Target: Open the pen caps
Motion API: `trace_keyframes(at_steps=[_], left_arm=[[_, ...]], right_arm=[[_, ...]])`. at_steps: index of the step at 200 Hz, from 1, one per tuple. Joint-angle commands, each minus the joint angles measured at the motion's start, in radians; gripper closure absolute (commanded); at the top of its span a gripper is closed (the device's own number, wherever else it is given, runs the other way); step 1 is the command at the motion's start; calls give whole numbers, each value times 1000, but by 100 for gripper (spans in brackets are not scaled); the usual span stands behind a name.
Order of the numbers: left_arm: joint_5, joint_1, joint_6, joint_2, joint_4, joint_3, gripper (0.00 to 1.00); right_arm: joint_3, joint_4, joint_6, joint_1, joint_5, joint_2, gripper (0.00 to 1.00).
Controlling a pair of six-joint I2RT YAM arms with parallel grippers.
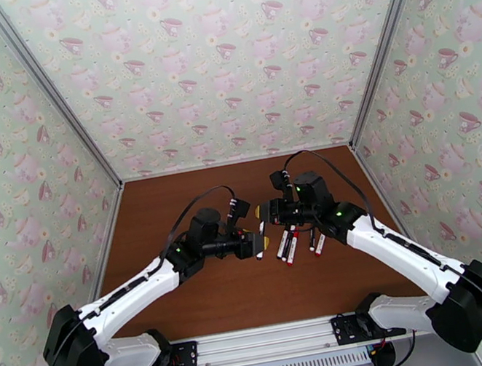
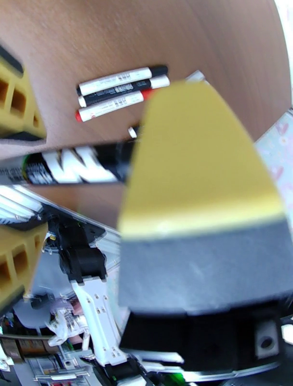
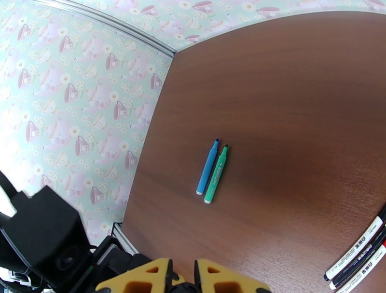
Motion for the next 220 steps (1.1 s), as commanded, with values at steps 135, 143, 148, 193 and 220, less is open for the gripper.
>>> trace_keyframes(at_steps=[135, 143, 148, 193, 220], left_arm=[[143, 10, -1, -22, 20, -69, 93], [208, 13, -39, -23, 73, -82, 93], [226, 13, -44, -24, 74, -79, 93], [227, 7, -51, -50, 31, -43, 93], [152, -19, 30, -18, -128, 21, 93]], right_arm=[[75, -53, 47, -40, 150, -70, 100], [68, -20, 38, -47, 119, -76, 100], [62, 2, 34, -51, 98, -79, 100], [48, 118, 2, -64, -12, -91, 100], [56, 122, -4, -78, 1, -97, 100]])
